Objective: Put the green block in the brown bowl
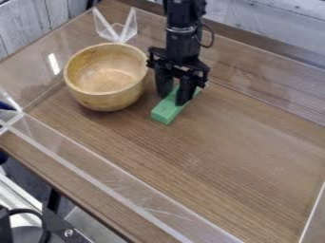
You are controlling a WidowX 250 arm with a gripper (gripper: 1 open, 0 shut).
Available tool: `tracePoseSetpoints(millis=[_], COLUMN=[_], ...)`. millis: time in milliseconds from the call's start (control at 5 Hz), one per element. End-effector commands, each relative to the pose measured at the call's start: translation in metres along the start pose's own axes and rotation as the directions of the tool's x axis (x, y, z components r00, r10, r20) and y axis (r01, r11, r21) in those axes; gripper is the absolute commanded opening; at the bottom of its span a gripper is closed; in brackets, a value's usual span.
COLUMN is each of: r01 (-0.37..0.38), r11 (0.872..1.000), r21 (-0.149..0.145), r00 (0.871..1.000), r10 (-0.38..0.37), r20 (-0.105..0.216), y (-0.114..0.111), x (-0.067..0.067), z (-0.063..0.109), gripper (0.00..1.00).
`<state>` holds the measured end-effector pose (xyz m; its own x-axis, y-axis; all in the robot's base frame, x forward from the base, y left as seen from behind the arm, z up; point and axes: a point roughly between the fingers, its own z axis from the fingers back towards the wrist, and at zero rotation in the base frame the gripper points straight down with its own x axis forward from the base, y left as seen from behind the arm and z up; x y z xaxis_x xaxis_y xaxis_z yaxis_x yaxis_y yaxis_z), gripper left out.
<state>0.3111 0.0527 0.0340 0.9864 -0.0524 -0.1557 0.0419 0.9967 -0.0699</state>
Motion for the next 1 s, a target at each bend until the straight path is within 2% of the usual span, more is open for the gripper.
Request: tracePoseSetpoints(millis=[0,600,800], r01=[0.0,0.012,0.002], r11=[1.0,1.0,1.0], r21=[0.01,-0.005,-0.008], r00=[0.996,0.992,0.987], r10=[-0.001,-0.011,-0.001], r20=[0.089,0.122,0.163], y=[0.002,0.002,0.007], x=[0.005,0.002,0.0], z=[0.033,0.056,0.076], gripper=[0.0,0.0,0.0])
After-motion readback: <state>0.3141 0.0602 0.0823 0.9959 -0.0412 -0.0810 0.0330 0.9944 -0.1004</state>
